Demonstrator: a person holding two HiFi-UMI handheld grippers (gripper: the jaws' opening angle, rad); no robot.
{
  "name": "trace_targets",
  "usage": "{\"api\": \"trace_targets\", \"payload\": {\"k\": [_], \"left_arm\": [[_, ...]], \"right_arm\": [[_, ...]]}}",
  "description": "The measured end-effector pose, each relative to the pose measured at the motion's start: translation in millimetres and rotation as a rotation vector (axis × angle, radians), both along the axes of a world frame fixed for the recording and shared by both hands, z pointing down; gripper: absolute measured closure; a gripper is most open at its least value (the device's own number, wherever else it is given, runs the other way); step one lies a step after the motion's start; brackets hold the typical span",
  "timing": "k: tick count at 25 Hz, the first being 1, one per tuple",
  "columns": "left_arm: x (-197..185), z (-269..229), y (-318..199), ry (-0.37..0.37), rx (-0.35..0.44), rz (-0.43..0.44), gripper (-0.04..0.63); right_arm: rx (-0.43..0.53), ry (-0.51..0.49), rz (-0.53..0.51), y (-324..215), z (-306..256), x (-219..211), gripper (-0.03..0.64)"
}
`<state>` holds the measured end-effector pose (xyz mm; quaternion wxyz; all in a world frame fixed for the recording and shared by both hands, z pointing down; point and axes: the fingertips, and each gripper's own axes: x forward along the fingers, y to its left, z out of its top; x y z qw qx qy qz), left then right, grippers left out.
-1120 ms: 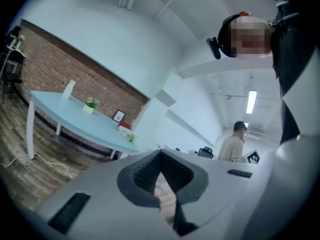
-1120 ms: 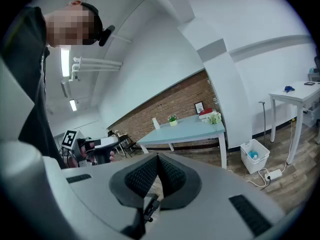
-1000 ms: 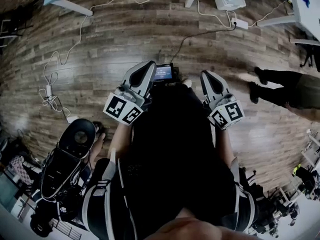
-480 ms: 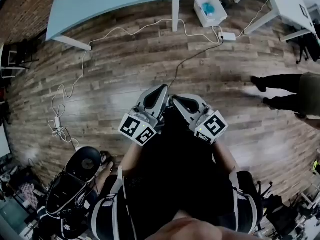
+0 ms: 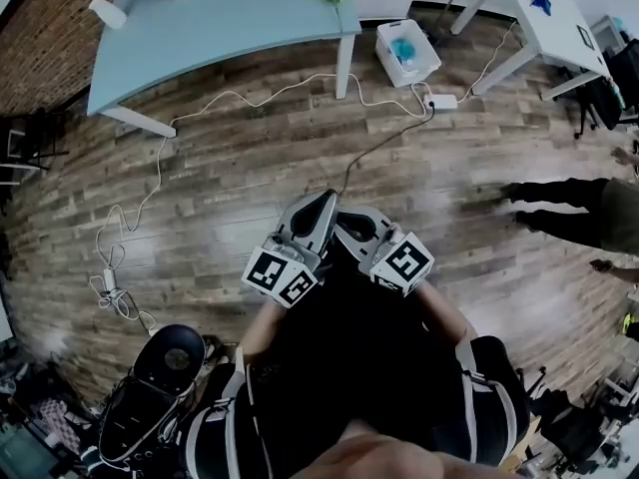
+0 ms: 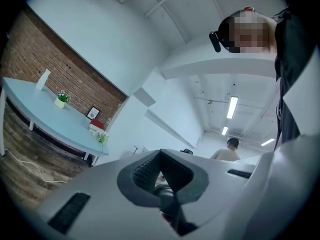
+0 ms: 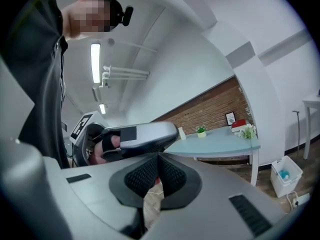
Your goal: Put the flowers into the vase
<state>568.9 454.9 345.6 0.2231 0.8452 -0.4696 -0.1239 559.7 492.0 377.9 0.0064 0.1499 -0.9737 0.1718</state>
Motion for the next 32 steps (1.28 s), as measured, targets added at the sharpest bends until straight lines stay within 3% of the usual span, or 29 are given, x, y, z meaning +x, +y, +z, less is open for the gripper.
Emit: {"api": "trace_targets", "payload": {"k": [2,5,10,14,20,27,32], "left_arm": [[-16,-2,-3,0.025,0.031,-0.024,0.580],[-43,2,-4,0.005,0.043,-0.056,0.580],[-88,17,-23,0.012,-0.003,-0.093,0.580],[-108,25,-47,0.009,-0.029,-0.158,0.580],[-105,27,-94,-0.013,-0.028,-0.195,0.580],[-57,12,-158,-0.080,-0.008,-0.189,0.580],[-28,1,-206,-0.043,-0.017,-0.264,0.580]], "right_arm": [[-0.029,-0.031,0.003,-6,-2,-9,0.600],[-0.101,-0.027,0.103,-26,5,-3,0.600],[-0.237,0.004,0.351,-72,30,47,0.600],[-0.290,-0.015,0.437,-99,39,72,0.600],[-0.226,-0.001,0.378,-145,45,66,0.600],[-0.211,-0.051,0.292,-216,39,78,0.600],[-0.208,-0.083,0.267,-259,36,112,0.600]]}}
